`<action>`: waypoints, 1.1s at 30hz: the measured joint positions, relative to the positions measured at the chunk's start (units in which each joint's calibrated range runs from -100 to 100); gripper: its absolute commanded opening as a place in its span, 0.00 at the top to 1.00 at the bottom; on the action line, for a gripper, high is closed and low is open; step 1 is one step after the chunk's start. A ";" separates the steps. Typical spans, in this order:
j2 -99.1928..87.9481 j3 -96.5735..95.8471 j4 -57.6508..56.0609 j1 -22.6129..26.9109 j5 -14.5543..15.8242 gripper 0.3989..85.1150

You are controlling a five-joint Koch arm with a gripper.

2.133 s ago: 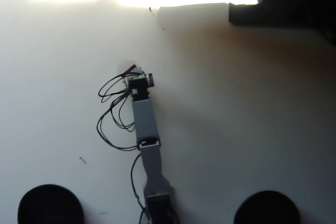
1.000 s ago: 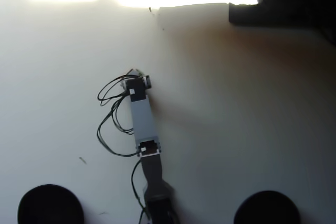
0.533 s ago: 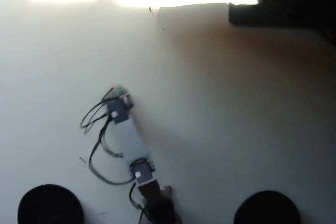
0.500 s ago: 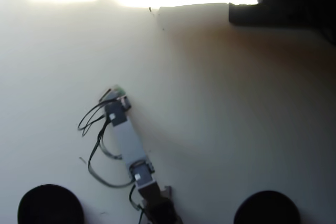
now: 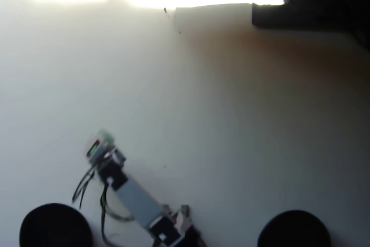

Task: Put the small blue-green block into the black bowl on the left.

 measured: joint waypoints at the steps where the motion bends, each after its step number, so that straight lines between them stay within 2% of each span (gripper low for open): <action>1: -2.02 0.00 -0.90 1.17 0.34 0.96; 9: -10.86 0.09 -5.92 10.99 2.78 0.96; 18: -11.99 2.03 -10.78 21.64 6.69 0.96; 24: -4.04 17.27 -15.22 26.37 8.94 0.96; 33: 5.93 21.14 -17.85 32.38 10.35 0.96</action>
